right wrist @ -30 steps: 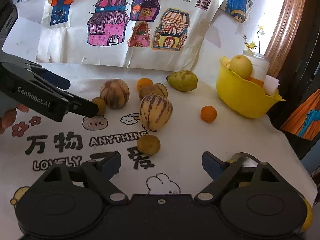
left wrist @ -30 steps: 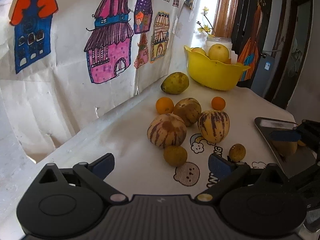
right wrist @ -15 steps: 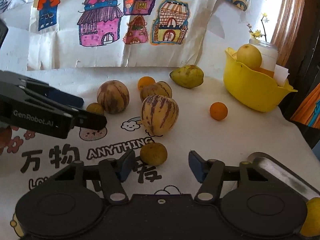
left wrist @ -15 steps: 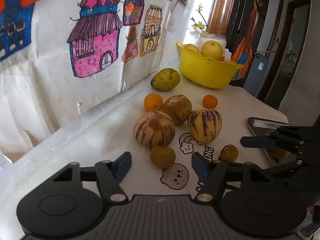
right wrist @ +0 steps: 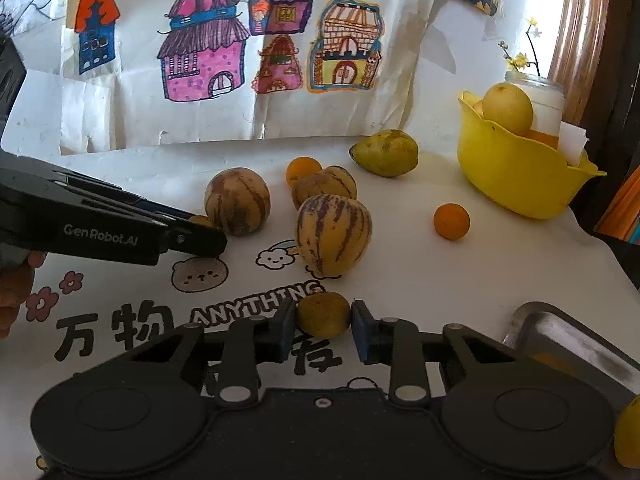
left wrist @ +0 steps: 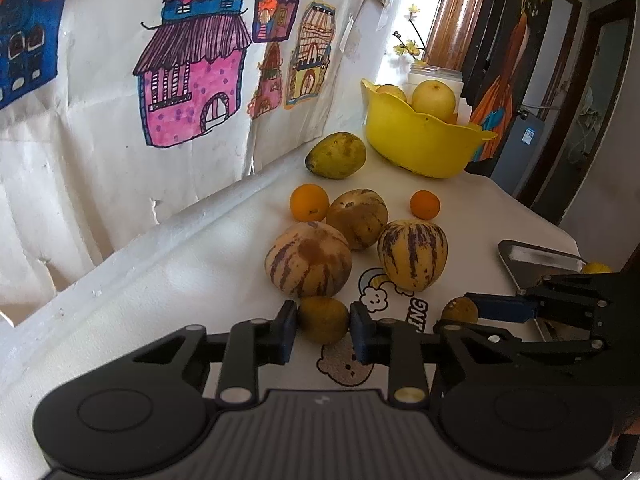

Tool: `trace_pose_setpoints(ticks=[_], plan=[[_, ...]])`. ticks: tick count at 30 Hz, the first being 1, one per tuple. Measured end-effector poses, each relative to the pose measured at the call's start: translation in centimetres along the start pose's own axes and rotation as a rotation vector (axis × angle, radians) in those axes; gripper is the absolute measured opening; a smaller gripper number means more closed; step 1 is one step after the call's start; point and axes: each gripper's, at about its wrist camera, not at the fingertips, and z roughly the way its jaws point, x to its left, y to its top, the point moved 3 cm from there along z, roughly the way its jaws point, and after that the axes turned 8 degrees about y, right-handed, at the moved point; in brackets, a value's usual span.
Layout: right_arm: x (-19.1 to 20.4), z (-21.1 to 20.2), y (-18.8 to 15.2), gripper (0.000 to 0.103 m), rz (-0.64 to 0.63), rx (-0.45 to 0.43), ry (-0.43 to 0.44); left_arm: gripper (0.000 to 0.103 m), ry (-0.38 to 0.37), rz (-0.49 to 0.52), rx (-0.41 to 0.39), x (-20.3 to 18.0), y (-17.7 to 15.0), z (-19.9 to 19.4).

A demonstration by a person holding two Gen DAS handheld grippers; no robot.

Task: Organize fruits
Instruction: 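Grasp a small brown fruit with the left gripper while the right gripper grasps another, then carry both small brown fruits with both grippers over the metal tray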

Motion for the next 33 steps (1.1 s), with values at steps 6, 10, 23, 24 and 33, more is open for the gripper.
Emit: trace_pose_setpoints(ticks=[6,10,23,24,33], plan=[[0.3,-1.1,-0.8,0.031,-0.002,-0.002,0.003,0.031,-0.003,0.018,0.020,-0.8,-0.5,-0.9],[0.2,-2.5,-1.5,0.031,0.017,-0.019,0.007,0.031,0.000,0.052,0.032,-1.7,-0.9,-1.3],[-1.1,-10.4,-4.6,0.032,0.096,-0.094,-0.056,0.031,-0.074,0.070,0.022,-6.6,-1.4,-3.4],[-1.5,-11.1,-4.9,0.032,0.105,-0.099,-0.067,0.031,-0.085,0.075,0.020,-7.2,-1.4,-3.5],[-5.0,-14.9,-8.1,0.032,0.179,-0.102,-0.169,0.031,-0.187,0.120,0.005,-12.5,-2.5,-4.4]])
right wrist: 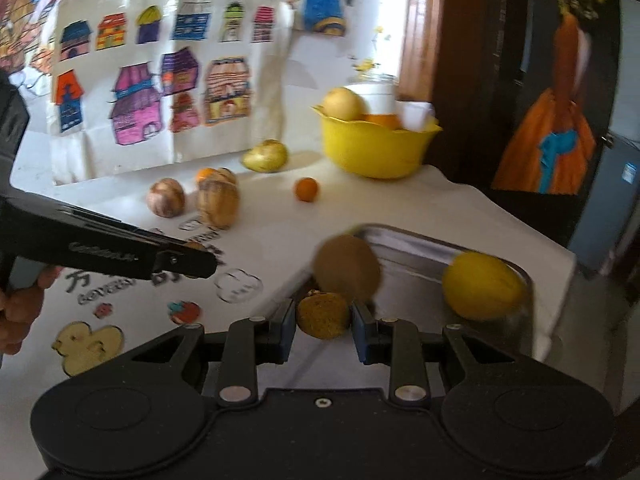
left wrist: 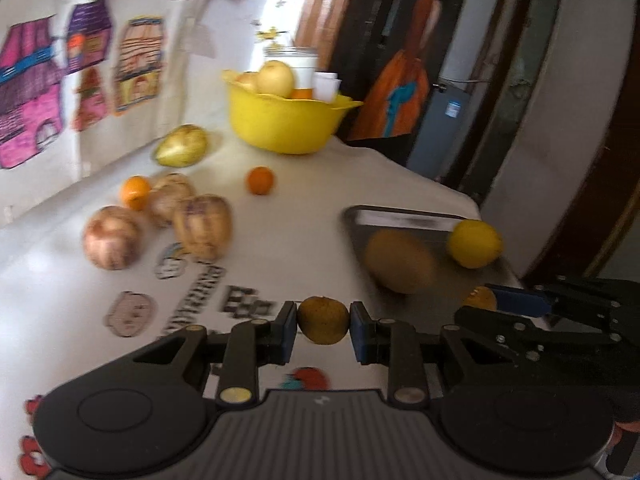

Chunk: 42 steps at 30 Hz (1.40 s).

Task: Organize fruits
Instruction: 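Carry both small brown fruits with both grippers over the metal tray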

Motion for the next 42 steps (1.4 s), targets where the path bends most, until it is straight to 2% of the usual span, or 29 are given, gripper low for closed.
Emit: trace_pose_setpoints(ticks=[10,20,42], plan=[[-3.7,-1.2,-1.8,0.032,0.083,-0.008,-0.067,0.031,-0.079,0.109,-0.020,-4.3,-1.1,0.6],[-7.2,0.6,-1.9,0.032,0.140,0.014,-0.134,0.031,-0.106,0.238,-0.072,-7.4,-1.3,2.2],[-8.2,2.6,-1.9,0.032,0.158,0.043,-0.163,0.031,-0.104,0.225,-0.014,-7.5,-2.2,4.5]])
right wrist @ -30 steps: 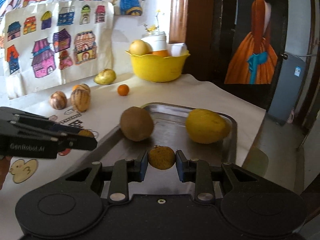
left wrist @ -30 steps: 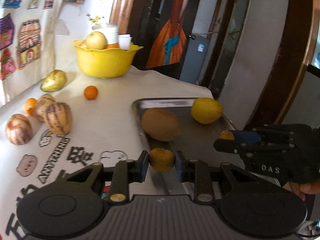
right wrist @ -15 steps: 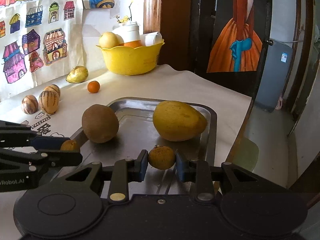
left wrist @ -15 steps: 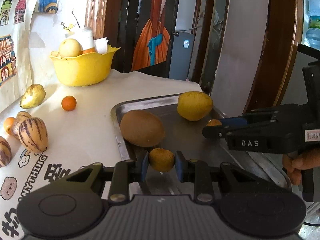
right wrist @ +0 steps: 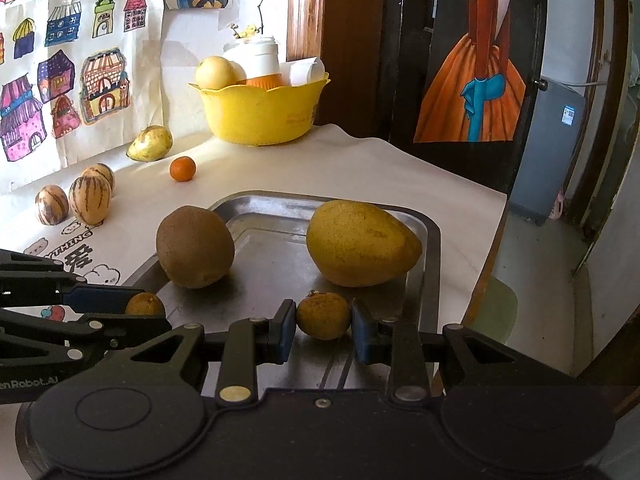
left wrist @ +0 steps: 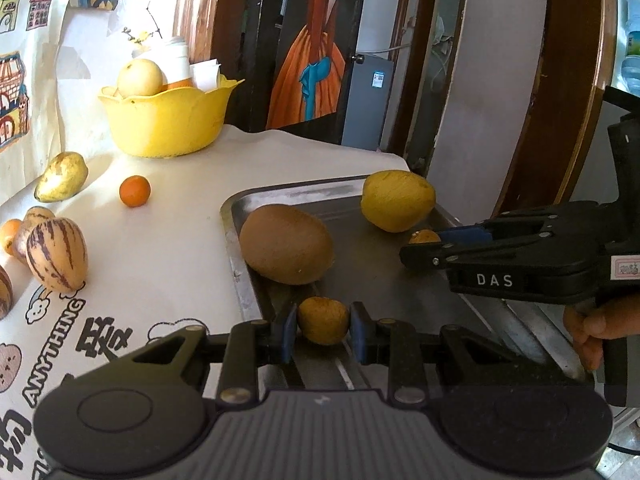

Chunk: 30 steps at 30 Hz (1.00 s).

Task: Organize fruits
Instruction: 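Carry both small brown fruits with both grippers over the metal tray, then open both grippers to drop the small fruits onto the tray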

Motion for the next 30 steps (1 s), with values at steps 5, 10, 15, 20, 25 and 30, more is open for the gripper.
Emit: trace_pose_setpoints(ticks=[5,10,15,20,25,30], plan=[[0.0,0.1,0.1,0.032,0.001,0.005,-0.004,0.031,-0.002,-0.007,0.000,0.0,0.0,0.1],[0.0,0.3,0.0,0.032,0.000,0.011,-0.003,0.031,0.001,-0.007,0.008,0.1,0.0,0.1],[0.1,0.2,0.1,0.032,0.002,0.016,-0.011,0.033,-0.002,-0.002,0.012,0.1,0.0,0.0],[0.2,-1.3,0.7,0.039,-0.018,-0.021,-0.025,0.066,-0.013,0.002,-0.022,0.4,0.7,-1.6],[0.5,-3.6,1.3,0.046,-0.015,-0.055,-0.042,0.076,-0.005,-0.022,-0.064,1.5,1.5,-3.9],[1.6,-6.2,1.5,0.058,-0.023,-0.090,-0.050,0.093,0.028,-0.054,-0.101,2.7,1.7,-6.8]])
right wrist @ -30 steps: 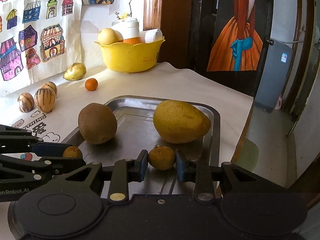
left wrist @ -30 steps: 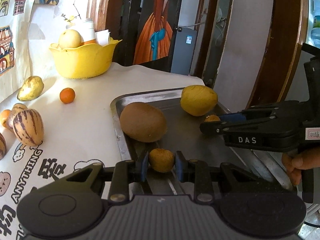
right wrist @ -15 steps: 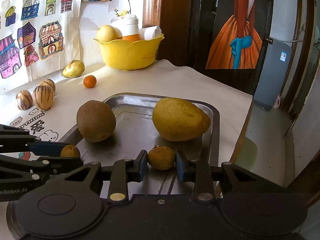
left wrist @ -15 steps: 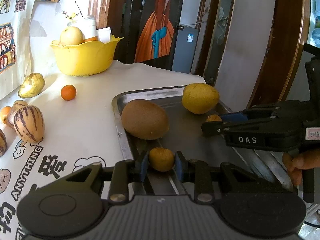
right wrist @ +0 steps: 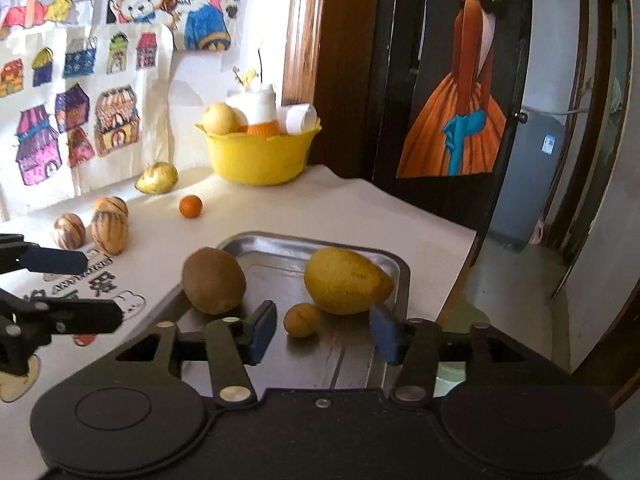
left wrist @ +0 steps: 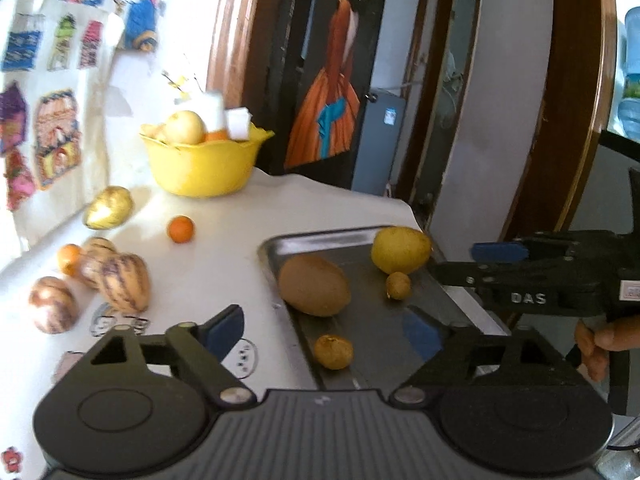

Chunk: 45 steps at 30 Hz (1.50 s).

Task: Organize fruits
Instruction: 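Open both grippers to drop the small fruits onto the tray, then lift both grippers away from the tray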

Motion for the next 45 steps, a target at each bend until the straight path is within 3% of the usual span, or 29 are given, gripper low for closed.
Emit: trace_pose_setpoints(ticks=[7,19,40,45], plan=[[2.1,-4.1,0.5,0.075,-0.003,-0.052,-0.013,0.102,0.061,-0.032,-0.060,2.0,0.1,-4.4],[7.7,-10.2,-1.4,0.098,0.028,-0.077,0.032,0.102,0.185,-0.099,-0.068,5.5,-3.3,-11.9],[14.9,-13.8,-9.0,0.102,0.224,0.005,0.153,0.102,0.352,-0.280,-0.023,8.5,-11.4,-18.5],[17.0,-14.0,-10.4,0.102,0.170,0.027,0.159,0.102,0.382,-0.286,-0.017,8.4,-12.4,-19.5]])
